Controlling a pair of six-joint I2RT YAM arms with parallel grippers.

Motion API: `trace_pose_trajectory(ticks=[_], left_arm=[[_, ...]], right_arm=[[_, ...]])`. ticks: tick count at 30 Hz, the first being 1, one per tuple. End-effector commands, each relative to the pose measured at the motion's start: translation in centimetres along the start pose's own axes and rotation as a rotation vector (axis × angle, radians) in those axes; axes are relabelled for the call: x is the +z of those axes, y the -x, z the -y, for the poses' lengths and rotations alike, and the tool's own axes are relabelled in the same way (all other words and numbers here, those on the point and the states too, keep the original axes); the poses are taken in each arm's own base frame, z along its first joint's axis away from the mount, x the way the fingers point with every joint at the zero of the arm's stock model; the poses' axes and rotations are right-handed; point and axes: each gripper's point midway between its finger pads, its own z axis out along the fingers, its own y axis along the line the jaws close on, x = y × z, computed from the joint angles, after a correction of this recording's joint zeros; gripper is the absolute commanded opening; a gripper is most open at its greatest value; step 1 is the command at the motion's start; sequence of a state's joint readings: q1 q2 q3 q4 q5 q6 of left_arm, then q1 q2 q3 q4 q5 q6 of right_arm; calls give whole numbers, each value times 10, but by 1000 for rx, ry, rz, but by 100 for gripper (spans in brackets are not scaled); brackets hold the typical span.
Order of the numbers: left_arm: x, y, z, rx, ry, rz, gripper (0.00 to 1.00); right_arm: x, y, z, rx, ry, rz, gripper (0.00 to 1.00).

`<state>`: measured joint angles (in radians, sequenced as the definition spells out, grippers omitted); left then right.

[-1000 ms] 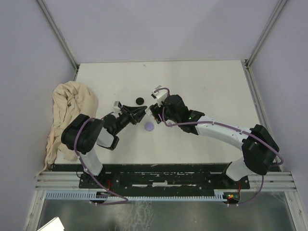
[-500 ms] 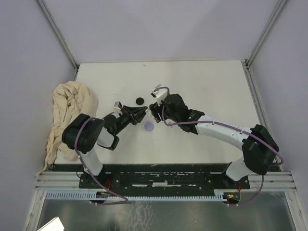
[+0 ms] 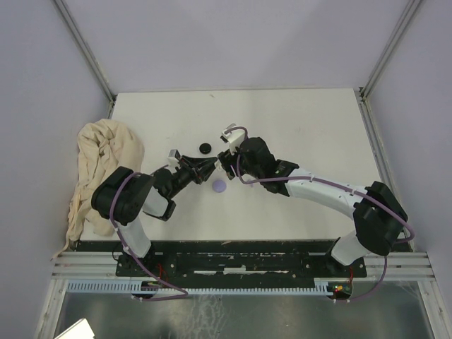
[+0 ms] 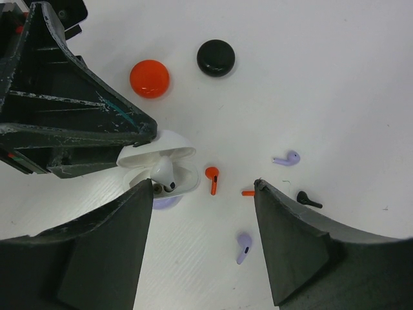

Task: Insert the wireless bluetooth earbuds into the charging case
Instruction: Place the earbud in the charging case.

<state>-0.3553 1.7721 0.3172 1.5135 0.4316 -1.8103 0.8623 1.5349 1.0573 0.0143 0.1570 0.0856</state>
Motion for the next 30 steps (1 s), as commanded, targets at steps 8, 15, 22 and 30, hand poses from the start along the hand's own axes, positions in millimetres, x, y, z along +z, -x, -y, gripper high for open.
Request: trace_pose_trajectory(ticks=[8, 15, 22, 30], left_arm=[[-5, -19, 42, 139, -189, -66, 3], [-4, -18, 40, 137, -187, -63, 3], [-4, -18, 41, 136, -188, -61, 3], [-3, -18, 42, 138, -191, -62, 3]], right_arm=[[1, 32, -1, 28, -8, 81, 73], [3, 33, -1, 35, -10, 77, 73], [4, 36, -3, 42, -5, 82, 73], [5, 37, 4, 55, -46, 74, 73]])
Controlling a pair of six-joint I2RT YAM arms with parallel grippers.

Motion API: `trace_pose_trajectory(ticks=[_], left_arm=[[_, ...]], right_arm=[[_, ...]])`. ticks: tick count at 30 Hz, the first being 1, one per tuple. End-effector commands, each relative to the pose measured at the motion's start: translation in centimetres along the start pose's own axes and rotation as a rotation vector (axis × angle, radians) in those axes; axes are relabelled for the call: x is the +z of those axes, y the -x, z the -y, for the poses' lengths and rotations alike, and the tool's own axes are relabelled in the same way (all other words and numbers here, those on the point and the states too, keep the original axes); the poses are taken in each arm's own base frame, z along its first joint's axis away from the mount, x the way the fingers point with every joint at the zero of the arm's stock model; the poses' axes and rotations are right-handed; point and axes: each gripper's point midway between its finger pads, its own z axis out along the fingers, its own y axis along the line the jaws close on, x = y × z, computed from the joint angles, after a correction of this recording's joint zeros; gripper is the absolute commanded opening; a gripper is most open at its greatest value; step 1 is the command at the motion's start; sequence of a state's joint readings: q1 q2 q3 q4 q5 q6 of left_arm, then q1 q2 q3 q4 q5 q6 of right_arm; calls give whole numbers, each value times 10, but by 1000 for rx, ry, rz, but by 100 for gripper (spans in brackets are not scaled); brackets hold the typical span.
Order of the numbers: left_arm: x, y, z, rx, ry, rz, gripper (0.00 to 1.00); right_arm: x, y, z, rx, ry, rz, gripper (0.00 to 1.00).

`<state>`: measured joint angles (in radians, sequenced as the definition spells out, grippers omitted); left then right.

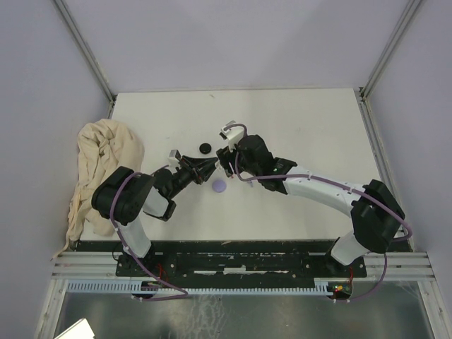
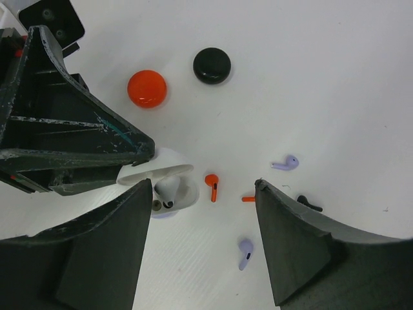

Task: Insert the wireless bluetooth earbuds into the charging case
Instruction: Place the earbud in the charging case, then pick up the earbud from the center of the board.

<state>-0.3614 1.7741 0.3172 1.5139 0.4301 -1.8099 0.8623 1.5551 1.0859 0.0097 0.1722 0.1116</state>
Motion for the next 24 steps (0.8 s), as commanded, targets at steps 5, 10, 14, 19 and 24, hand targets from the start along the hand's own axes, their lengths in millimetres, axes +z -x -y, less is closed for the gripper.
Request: trace_pose_trajectory(ticks=[5, 10, 14, 19, 24], left_arm=[[-4, -16, 43, 138, -194, -59, 3], [-3, -16, 44, 136, -196, -57, 3], [-3, -12, 43, 130, -195, -40, 3], [-5, 2, 41, 130, -193, 29, 3], [-13, 16, 43, 146, -203, 130, 3]], right_arm=[[2, 32, 3, 31, -39, 65, 73], [1, 34, 4, 40, -45, 76, 73], [-19, 49, 23, 71, -135, 147, 74], [-45, 45, 66, 153, -304, 137, 74], [-53, -4, 123, 299, -418, -63, 72]])
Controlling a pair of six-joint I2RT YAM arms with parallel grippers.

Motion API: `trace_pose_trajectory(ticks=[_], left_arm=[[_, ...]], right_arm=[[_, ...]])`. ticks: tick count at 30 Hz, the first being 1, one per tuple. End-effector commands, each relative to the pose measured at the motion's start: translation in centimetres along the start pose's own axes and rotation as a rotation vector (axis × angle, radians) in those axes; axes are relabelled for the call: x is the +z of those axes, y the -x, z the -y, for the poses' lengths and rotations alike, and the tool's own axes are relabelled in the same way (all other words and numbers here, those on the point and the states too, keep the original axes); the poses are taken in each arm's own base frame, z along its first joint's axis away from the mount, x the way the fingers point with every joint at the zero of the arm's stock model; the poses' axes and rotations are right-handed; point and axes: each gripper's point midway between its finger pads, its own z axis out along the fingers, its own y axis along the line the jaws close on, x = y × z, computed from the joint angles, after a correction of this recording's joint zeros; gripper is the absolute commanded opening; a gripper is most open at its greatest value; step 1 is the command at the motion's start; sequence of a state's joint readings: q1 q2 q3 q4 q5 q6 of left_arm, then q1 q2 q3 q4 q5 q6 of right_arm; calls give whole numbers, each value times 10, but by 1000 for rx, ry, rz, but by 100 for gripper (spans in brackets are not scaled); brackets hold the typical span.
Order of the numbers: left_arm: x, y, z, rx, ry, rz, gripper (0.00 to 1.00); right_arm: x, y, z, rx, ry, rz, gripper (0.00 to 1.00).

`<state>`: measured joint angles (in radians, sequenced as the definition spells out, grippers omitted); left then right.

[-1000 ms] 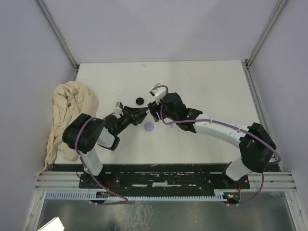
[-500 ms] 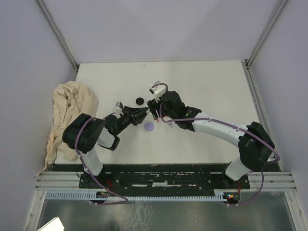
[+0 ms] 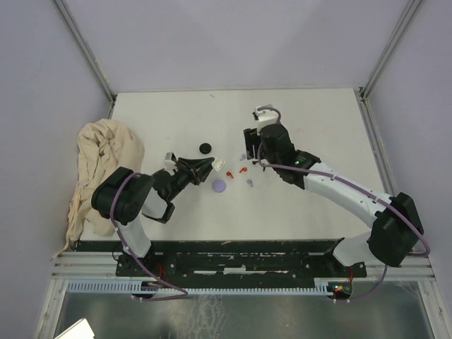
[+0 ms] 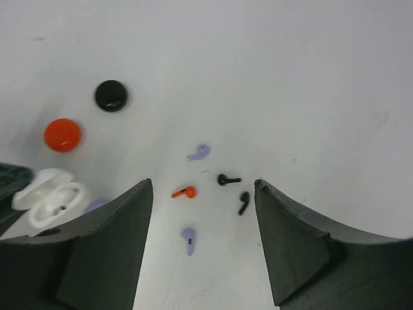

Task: Insert the wireless bluetooth earbuds into the charging case
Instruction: Pick up the earbud from the center of the board.

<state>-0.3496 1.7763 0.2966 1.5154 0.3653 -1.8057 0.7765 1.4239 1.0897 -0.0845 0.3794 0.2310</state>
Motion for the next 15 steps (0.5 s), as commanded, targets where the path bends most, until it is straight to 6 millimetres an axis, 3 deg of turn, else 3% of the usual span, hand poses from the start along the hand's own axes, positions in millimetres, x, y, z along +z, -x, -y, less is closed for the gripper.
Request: trace_pose_trajectory(ticks=[1, 6, 10, 15], left_arm=[[-12, 5, 47, 143, -212, 76, 3], [-19, 13, 52, 155, -226, 144, 3], [-19, 13, 53, 185, -216, 150, 3], [-20, 13, 52, 213, -191, 163, 3]], right_arm=[[3, -32, 67, 120, -175, -180, 72], [17, -76, 102, 147, -214, -378, 72], [26, -99, 110, 147, -215, -461, 70], [36, -116, 104, 179, -179, -496, 68]])
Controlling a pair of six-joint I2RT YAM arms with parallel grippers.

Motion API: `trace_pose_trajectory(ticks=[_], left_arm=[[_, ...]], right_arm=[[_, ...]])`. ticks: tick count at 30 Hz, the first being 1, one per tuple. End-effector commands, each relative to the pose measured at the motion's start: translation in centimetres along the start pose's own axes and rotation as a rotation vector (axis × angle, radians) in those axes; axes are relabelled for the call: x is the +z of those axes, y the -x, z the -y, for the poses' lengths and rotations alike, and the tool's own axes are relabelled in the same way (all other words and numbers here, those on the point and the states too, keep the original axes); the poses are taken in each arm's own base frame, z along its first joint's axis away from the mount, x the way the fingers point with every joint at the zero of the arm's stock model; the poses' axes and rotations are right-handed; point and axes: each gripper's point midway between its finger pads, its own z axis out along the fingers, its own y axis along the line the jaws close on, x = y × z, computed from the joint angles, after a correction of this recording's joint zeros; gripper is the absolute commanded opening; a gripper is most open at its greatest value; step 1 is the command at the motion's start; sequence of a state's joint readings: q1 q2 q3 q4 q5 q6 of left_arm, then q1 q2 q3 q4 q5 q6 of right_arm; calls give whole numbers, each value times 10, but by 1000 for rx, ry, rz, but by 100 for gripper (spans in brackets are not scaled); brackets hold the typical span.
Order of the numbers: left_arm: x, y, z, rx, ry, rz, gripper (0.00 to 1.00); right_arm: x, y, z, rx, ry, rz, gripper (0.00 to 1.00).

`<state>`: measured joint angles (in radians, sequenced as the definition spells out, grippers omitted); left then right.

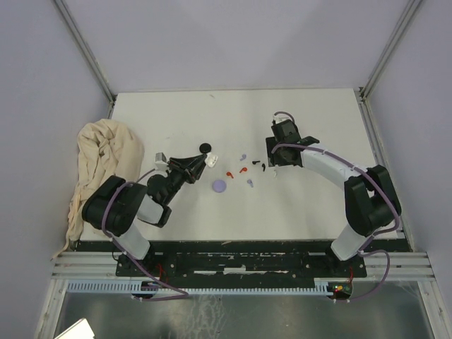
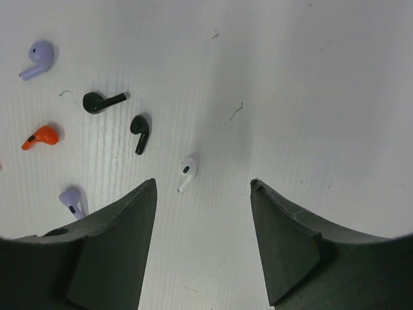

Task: Insert the wireless bluetooth earbuds into the charging case
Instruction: Pick up the earbud from the center of the board.

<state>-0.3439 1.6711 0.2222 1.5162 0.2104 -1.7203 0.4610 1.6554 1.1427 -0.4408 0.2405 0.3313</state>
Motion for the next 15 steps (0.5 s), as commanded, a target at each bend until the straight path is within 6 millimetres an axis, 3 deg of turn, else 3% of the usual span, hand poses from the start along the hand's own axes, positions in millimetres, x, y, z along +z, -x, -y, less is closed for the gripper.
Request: trace_pose_trajectory(ticks=[1, 15], left_arm=[[-3, -1, 37, 114, -135, 16, 3], [-5, -1, 38, 176, -102, 21, 3]], right_arm=[[1, 13, -15, 43, 78, 15, 68], [32, -7, -21, 121, 61, -73, 60]])
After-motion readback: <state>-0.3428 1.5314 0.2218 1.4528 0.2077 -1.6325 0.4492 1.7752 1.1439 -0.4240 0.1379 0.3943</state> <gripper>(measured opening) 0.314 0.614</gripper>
